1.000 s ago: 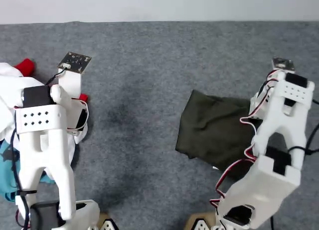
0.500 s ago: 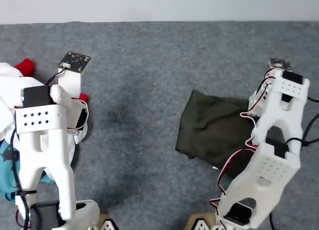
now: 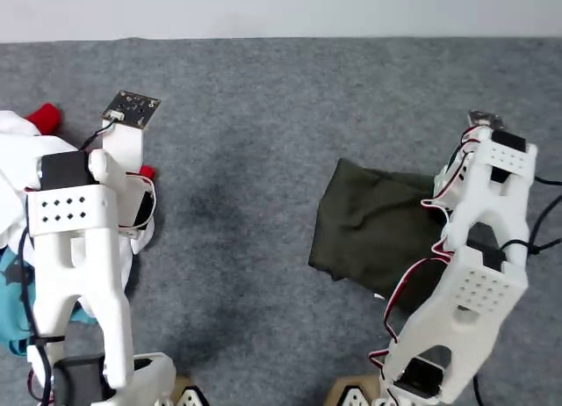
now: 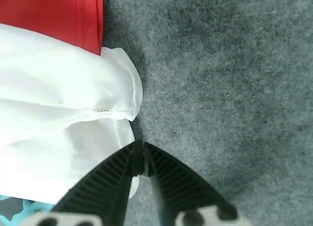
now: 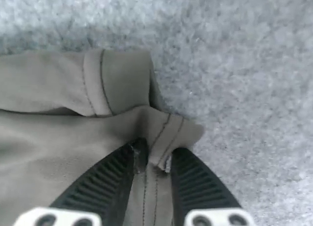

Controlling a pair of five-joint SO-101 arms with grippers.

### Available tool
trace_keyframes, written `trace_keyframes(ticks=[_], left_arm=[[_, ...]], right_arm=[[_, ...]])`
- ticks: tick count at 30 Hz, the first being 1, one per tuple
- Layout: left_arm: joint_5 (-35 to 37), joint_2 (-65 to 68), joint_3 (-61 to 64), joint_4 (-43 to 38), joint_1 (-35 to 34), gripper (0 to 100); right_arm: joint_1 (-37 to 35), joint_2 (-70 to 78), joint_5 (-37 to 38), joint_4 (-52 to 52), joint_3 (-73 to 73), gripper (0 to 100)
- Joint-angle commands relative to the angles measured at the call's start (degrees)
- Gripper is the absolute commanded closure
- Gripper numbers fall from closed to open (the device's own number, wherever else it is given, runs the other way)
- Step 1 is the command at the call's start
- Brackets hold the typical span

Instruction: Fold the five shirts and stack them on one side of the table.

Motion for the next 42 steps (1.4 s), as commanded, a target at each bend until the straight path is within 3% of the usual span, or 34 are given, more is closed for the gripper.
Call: trace_keyframes(ticks=[1, 5, 19, 34, 39, 42], left_arm=[[-0.4, 0.0, -0.3, -0.8, 0.2, 99], [-0.4, 0.0, -0.3, -0.8, 0.2, 99], [-0.4, 0.0, -0.3, -0.8, 0.2, 99], [-0.4, 0.0, -0.3, -1.6, 0.2, 99], [-0.4, 0.0, -0.3, -1.6, 0.2, 99], [-0.4, 0.0, -0.3, -1.7, 0.2, 99]], right_arm=[[-0.7, -0.2, -0.1, -0.4, -2.0, 95.3], [-0.7, -3.0, -0.1, 1.2, -3.3, 99.2], [-7.3, -10.2, 0.1, 5.3, -7.6, 99.0], [-7.3, -10.2, 0.3, 4.8, -10.4, 98.7], [-6.3, -7.7, 0.0, 7.8, -10.3, 87.9], [-5.8, -6.8, 0.3, 8.0, -10.4, 92.4]])
